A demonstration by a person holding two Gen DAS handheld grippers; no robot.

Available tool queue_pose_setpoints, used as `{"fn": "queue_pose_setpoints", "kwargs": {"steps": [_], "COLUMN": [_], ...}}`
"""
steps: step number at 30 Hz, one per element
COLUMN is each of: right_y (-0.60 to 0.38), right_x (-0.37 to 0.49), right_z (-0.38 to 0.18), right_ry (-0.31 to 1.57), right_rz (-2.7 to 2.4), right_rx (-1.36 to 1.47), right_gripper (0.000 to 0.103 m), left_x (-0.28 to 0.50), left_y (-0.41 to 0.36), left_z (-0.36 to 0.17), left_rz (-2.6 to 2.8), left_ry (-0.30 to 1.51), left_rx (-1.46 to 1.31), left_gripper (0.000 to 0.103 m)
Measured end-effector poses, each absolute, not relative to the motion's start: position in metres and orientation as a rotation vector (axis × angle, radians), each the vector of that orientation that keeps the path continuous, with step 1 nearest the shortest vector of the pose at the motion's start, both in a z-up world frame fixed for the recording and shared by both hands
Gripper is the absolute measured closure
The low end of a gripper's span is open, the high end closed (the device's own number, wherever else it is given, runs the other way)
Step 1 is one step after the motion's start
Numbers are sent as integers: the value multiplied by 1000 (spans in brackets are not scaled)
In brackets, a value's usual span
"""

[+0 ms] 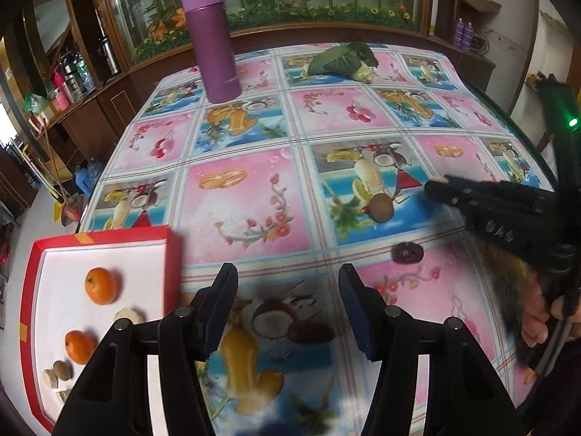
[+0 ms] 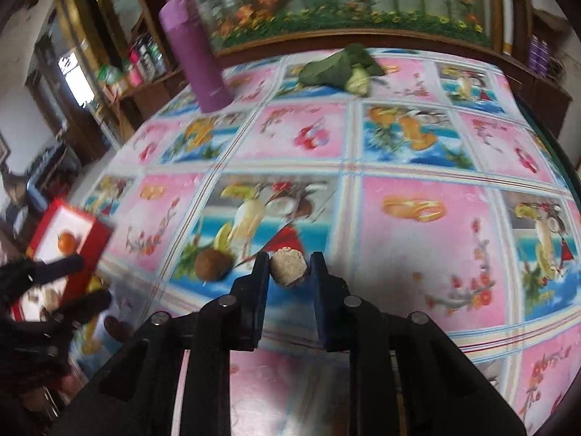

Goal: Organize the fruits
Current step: 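Move the right tool to a pale biscuit while the left tool approaches a brown kiwi, then grasp the pale biscuit with the right tool while the left tool grasps the kiwi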

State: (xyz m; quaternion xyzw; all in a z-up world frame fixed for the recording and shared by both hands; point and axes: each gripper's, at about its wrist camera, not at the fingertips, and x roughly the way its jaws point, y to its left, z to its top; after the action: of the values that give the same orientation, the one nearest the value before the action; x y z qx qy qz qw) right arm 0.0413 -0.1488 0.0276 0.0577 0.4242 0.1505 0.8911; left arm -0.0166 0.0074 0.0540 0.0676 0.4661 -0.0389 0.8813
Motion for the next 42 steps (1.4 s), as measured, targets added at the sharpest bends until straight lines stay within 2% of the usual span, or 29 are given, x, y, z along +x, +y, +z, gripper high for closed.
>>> {"fn": "queue_pose_setpoints", "kwargs": {"steps": [18, 22, 25, 27, 34, 42], "right_y": [-183, -181, -179, -177, -174, -171], "right_x": [45, 46, 47, 47, 47, 44], "right_z": [40, 38, 35, 33, 33, 36], "right_ry": [847, 855, 866, 866, 862, 831], "right_rz": [230, 229, 230, 227, 228, 226], "right_rx": [272, 267, 263, 252, 247, 231], "right_gripper": [78, 78, 78, 78, 78, 78], "left_x": [44, 47, 49, 50, 45, 5], "left_y": [-49, -50, -49, -47, -45, -32], "left_z": [22, 16, 18, 18, 21, 55], "left_rz": [-186, -196, -214, -226, -235, -207], "left_ry": [1034, 1042, 1034, 1030, 1008, 885], "left_rx": [81, 73, 61, 50, 58, 73], "left_gripper": [46, 59, 76, 80, 81, 81]}}
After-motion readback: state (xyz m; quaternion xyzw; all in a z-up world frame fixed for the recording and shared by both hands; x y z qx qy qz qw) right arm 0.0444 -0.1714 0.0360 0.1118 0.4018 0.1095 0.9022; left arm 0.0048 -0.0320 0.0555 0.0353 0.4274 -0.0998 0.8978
